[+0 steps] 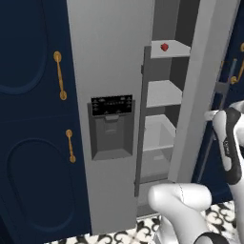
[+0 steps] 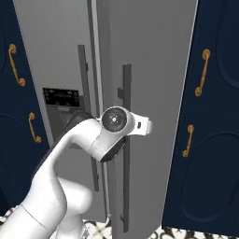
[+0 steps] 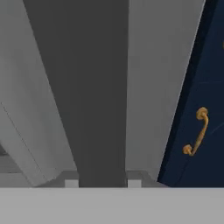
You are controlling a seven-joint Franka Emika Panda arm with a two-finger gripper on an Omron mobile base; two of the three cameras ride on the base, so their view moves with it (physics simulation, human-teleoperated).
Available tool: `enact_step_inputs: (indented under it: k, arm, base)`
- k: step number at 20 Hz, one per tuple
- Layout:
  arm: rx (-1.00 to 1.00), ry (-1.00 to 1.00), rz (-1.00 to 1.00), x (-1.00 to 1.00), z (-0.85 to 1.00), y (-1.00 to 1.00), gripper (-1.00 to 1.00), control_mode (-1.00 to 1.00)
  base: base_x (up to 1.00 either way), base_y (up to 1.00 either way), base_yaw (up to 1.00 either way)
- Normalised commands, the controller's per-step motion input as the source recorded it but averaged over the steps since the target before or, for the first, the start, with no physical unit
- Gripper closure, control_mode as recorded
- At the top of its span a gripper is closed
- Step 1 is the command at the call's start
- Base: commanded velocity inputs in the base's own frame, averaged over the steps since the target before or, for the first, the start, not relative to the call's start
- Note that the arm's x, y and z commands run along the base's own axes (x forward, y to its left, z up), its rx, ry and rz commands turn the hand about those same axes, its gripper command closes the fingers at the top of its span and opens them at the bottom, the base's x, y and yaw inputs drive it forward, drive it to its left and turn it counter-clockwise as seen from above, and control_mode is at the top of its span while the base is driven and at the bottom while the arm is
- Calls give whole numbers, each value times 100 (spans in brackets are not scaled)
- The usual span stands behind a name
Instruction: Take the strawberry from the fridge and place it on top of the pancake, located on the dining counter.
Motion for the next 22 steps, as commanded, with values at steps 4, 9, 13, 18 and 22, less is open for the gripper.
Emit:
enact_step_inputs:
  k: [4, 9, 13, 18, 22]
  arm:
    - [5, 0, -1, -100, -9, -100, 100, -100]
    - [1, 0, -5, -76, 0, -97, 100, -100]
    - [-7, 5, -15, -58, 12, 31, -100, -100]
    - [-25, 19, -20, -32, 26, 100, -100, -100]
    - [-47, 41, -3, 66, 16, 74, -100, -100]
  base:
    - [0, 0, 0]
    - [0, 0, 0]
    - [0, 0, 0]
    - [0, 0, 0]
    - [0, 0, 0]
